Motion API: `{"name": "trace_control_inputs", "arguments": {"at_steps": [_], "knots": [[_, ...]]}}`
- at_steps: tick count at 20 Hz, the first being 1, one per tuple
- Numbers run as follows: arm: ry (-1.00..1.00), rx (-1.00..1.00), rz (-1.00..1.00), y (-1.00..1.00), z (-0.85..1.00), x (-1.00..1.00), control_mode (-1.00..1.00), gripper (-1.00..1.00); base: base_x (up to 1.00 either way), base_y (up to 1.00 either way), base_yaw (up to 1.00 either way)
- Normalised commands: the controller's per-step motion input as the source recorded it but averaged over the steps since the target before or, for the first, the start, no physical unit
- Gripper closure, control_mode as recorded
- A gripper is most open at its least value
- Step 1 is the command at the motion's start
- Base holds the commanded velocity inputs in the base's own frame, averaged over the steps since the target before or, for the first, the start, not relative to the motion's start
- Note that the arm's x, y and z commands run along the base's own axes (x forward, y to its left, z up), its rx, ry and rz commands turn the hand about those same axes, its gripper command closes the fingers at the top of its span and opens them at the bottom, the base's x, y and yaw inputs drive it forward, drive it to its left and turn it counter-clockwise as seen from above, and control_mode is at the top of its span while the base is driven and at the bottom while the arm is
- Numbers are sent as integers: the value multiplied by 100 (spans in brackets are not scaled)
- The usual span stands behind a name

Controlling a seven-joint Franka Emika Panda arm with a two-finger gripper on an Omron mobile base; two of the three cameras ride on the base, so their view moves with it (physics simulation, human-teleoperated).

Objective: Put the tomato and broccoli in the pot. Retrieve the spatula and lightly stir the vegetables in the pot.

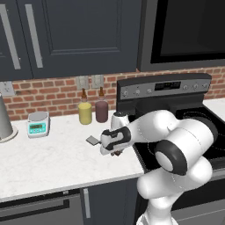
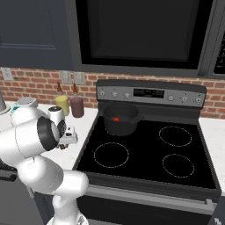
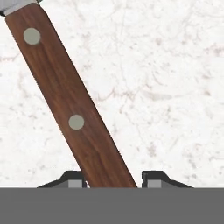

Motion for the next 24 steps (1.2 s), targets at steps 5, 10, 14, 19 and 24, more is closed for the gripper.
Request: {"name": "trace_control_inputs", "arguments": {"at_steps": [5, 10, 14, 19, 24], "knots": [[-13, 6, -1, -6, 54, -79, -100, 100, 0, 0, 0], [-10, 22, -8, -14, 100, -82, -100, 100, 0, 0, 0], [11, 44, -15, -34, 100, -70, -100, 100, 0, 0, 0], [31, 53, -22, -38, 100, -52, -100, 100, 0, 0, 0], [50, 54, -26, -29, 100, -19, -100, 100, 0, 0, 0]]}}
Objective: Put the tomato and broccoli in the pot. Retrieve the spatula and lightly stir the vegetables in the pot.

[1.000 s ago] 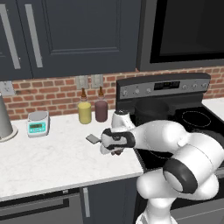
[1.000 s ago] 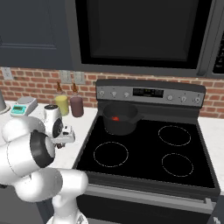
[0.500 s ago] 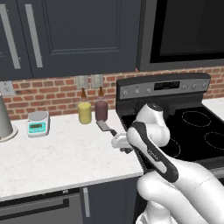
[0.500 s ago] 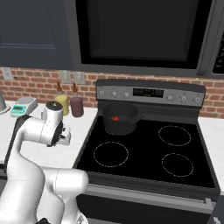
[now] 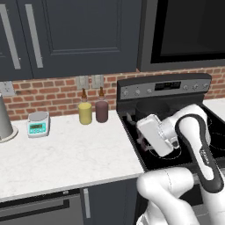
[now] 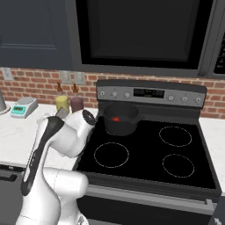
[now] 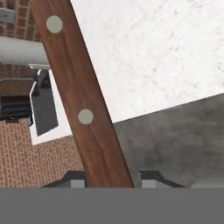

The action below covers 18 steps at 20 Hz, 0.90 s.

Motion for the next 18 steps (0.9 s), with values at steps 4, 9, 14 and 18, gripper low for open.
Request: {"name": "trace_control_inputs", "arguments": {"at_steps": [4, 9, 14, 18], "knots": [[58, 55, -27, -21, 100, 0, -100, 100, 0, 0, 0], [52, 66, -25, -29, 82, 0, -100, 100, 0, 0, 0], [50, 76, -28, -31, 29, 8, -100, 100, 0, 0, 0], [47, 69, -29, -21, 6, 33, -100, 100, 0, 0, 0]]}}
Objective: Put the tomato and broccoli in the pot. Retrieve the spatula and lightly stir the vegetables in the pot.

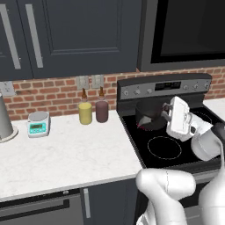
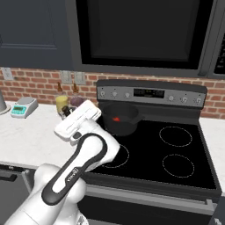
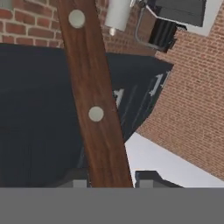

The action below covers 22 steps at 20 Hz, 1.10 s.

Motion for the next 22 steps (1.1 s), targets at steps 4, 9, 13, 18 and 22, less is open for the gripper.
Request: {"name": "trace_control_inputs", "arguments": {"at_steps": [4, 9, 13, 18, 22], "knots": [[38, 61, -29, -2, 0, 46, -100, 100, 0, 0, 0], [4, 37, -27, -2, 43, 4, -100, 100, 0, 0, 0], [-10, 3, -37, -5, 25, 3, -100, 100, 0, 0, 0], [-2, -4, -39, -3, -7, 60, -100, 100, 0, 0, 0], [4, -1, -36, -19, -18, 61, -100, 100, 0, 0, 0]]}}
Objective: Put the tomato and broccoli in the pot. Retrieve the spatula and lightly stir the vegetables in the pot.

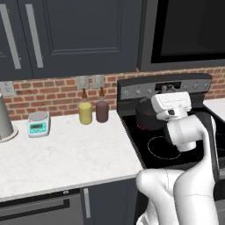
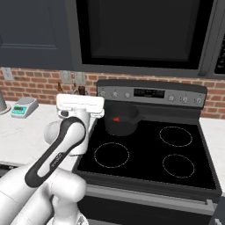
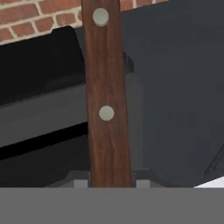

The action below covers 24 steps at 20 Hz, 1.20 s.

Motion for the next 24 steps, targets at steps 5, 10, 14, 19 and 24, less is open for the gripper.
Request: {"name": "trace_control_inputs", "arguments": {"at_steps": [5, 10, 14, 19, 24], "knots": [[20, 0, -32, -36, -31, 47, -100, 100, 0, 0, 0], [19, 0, -27, -26, -34, 49, -100, 100, 0, 0, 0], [10, 0, -20, -8, -21, 68, -100, 100, 0, 0, 0], [13, 0, -16, -3, -35, 65, -100, 100, 0, 0, 0], [11, 2, -7, 0, -51, 39, -100, 100, 0, 0, 0]]}}
